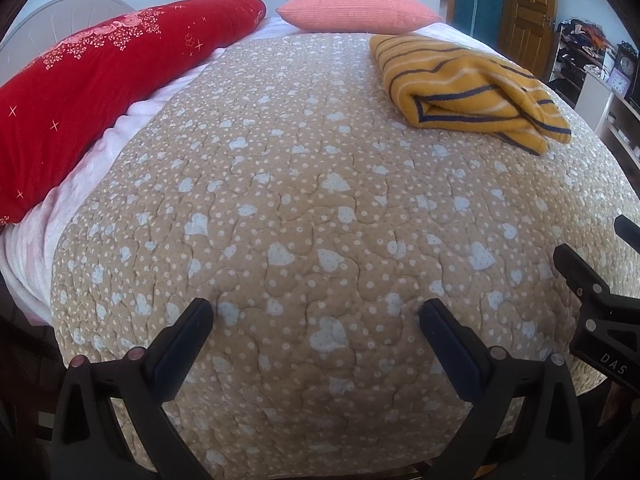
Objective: Fold small clothes
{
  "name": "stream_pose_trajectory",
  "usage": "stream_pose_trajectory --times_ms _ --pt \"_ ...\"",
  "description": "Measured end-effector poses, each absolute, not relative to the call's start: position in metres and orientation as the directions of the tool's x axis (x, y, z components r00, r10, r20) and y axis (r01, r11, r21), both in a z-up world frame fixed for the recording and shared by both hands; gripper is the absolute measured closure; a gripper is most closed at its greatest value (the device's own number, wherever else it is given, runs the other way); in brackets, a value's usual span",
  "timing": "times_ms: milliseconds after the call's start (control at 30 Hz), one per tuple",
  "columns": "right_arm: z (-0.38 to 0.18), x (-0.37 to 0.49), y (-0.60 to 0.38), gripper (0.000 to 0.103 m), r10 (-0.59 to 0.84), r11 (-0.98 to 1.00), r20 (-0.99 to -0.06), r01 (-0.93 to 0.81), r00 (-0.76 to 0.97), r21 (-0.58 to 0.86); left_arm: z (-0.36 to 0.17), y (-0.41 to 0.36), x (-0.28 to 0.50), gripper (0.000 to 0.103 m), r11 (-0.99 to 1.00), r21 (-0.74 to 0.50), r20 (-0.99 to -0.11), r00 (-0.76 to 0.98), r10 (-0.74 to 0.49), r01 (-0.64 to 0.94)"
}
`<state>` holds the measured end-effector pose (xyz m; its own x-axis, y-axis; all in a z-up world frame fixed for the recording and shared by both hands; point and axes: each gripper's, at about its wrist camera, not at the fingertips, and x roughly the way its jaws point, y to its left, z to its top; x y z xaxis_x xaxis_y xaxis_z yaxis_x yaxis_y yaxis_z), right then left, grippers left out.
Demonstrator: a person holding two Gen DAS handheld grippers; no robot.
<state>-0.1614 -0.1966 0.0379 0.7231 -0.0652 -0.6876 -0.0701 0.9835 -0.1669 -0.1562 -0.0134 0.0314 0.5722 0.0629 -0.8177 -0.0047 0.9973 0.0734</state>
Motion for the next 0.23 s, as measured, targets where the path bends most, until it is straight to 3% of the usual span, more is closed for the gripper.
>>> stream_pose_trajectory --times_ms 233 --pt "0.0348 -0.1601 -0.1973 0.0 -0.06 0.985 -0.702 -0.071 0.71 -0.155 0.0297 -0.0132 -0.1538 0.0 0.999 0.054 -0.818 0.574 0.042 0.004"
